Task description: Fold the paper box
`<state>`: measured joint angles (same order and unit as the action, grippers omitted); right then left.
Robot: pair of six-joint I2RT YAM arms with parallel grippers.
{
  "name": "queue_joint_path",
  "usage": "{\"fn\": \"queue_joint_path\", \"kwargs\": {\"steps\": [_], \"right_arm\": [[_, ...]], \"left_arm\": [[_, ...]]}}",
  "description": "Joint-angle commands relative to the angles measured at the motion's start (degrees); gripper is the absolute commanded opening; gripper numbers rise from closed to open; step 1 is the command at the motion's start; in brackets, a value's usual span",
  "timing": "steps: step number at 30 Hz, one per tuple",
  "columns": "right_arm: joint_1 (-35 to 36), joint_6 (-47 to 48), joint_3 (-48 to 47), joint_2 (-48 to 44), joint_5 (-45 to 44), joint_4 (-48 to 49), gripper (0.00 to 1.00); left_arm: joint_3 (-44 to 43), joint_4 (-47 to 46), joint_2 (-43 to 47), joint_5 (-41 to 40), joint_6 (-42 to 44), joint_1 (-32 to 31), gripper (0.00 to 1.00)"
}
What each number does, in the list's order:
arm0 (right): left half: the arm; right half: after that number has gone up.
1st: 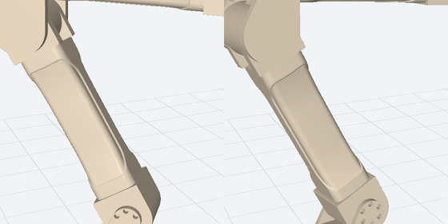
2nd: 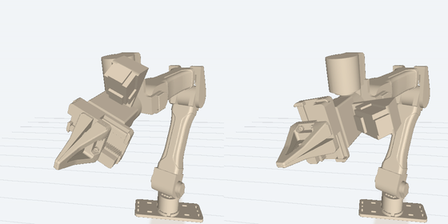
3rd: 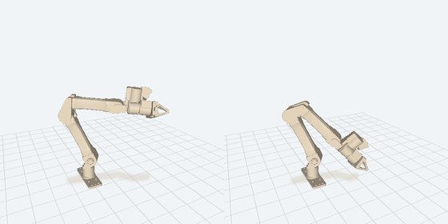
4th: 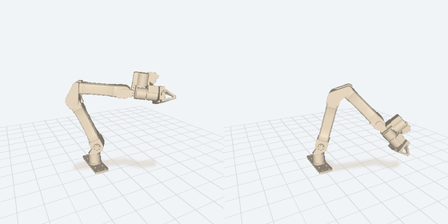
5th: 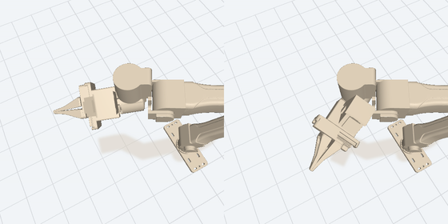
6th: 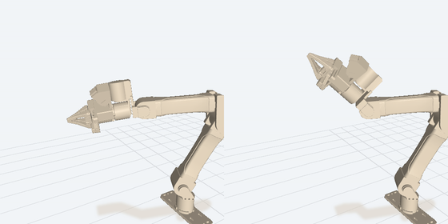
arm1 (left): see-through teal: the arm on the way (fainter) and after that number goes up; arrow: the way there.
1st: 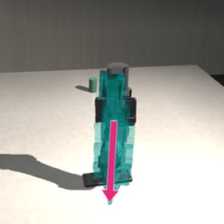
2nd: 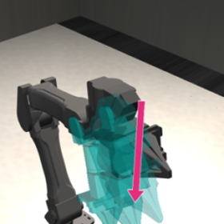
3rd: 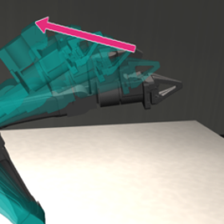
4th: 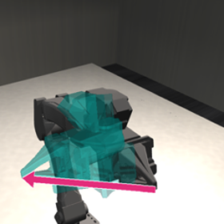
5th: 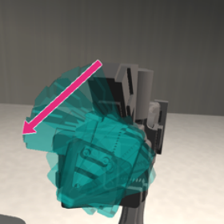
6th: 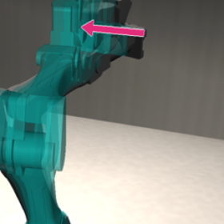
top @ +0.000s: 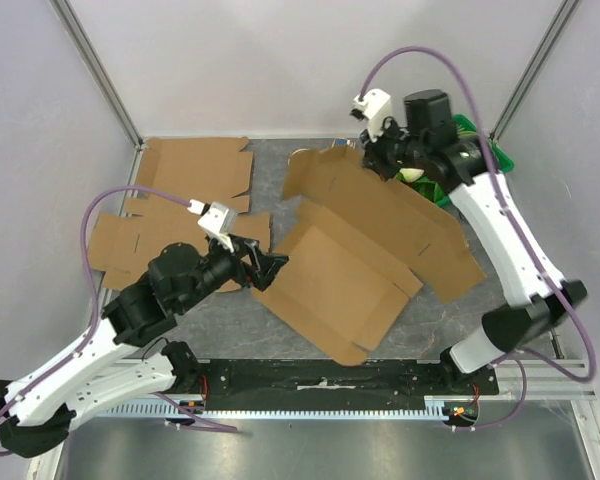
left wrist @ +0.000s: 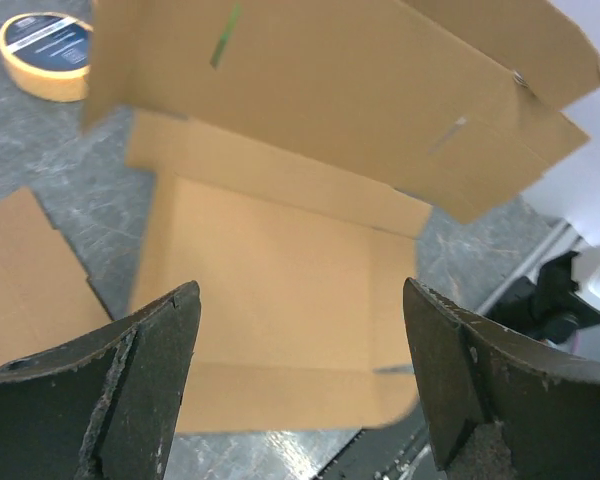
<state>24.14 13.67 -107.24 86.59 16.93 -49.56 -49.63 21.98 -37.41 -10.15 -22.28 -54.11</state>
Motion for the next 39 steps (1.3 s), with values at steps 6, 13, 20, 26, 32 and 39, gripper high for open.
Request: {"fn": "queue_joint_path", "kwargs": {"steps": [6,13,20,26,32,39], "right_arm": [[-2.0,-1.9,3.4,9.1,6.9,2.2,0.0],[-2.9,-3.6,3.2,13.1,8.7,3.1,0.0],[-7.5,-10.8,2.7,14.1,11.7,4.8,0.0],[-9.9,-9.7,4.1,14.5,18.0,4.8,0.0],[-10.7,-8.9,4.2,14.4,22.9,4.9,0.0],[-11.0,-8.9,4.0,14.4,24.6,4.9,0.0]], "left_arm": [[-0.6,-15.4,-16.9,18.4,-0.3,15.6,0.76],[-4.0,-20.2,-36.8,21.7,0.0,20.5,0.73],[-4.4,-25.6,-48.5,20.4,1.7,20.4,0.62],[-4.7,-26.5,-54.8,11.8,0.4,18.7,0.62],[-7.4,-27.0,-57.9,12.9,5.1,20.2,0.75],[-13.6,-16.9,-64.6,9.0,4.5,22.8,0.38]]}}
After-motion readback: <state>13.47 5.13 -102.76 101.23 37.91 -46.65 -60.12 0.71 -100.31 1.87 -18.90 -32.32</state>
